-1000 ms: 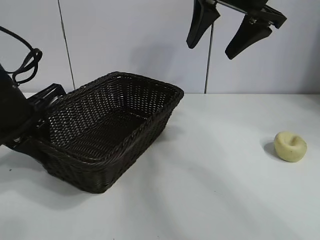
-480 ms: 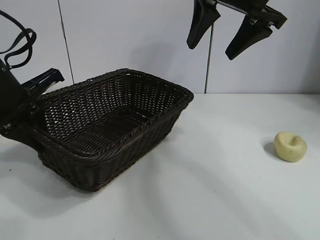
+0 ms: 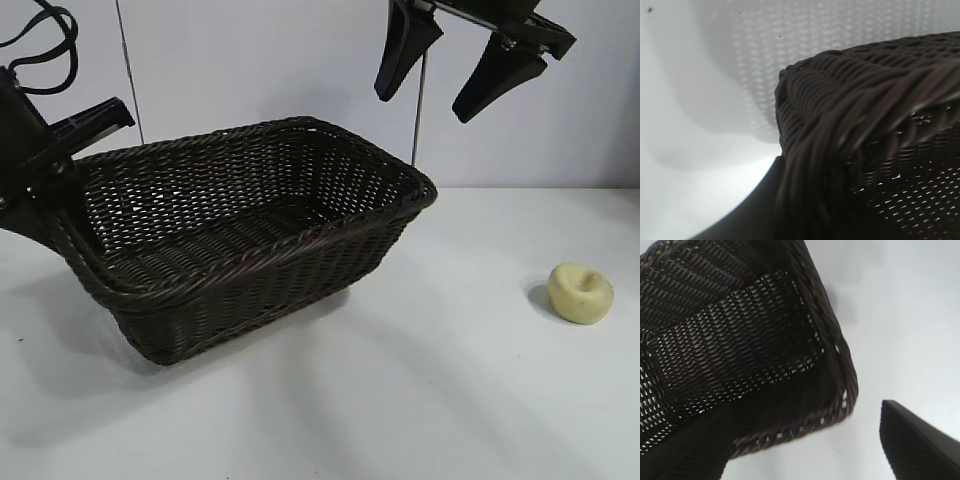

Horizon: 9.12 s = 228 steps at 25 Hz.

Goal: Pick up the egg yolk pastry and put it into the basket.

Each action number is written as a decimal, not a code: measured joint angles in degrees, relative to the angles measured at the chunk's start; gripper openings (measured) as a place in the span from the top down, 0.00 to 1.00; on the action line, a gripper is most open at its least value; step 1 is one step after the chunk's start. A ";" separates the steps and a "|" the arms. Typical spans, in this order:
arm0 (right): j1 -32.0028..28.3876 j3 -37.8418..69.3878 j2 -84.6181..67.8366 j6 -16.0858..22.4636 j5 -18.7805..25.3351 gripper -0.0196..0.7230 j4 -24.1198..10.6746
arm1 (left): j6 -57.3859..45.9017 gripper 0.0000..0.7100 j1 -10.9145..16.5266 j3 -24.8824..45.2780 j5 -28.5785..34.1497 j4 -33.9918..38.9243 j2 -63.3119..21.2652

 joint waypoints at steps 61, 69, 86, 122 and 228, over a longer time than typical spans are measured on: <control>0.00 0.00 0.00 0.00 0.78 0.19 0.00 | 28.61 0.28 -0.17 -31.58 17.76 3.77 14.91; 0.00 0.00 0.00 0.00 1.44 0.19 0.00 | 28.61 0.28 -0.17 -28.14 18.07 2.04 3.27; 0.00 0.00 0.00 0.00 1.75 0.19 -0.06 | 28.61 0.28 -0.17 -15.12 4.56 -10.95 1.69; -12.68 3.77 13.80 5.16 6.92 0.19 -17.55 | 28.61 0.28 -0.17 -15.12 3.19 -12.04 1.69; -2.60 3.89 -2.58 -1.96 4.25 0.22 3.32 | 28.61 0.28 -0.17 -15.12 4.12 -12.08 1.69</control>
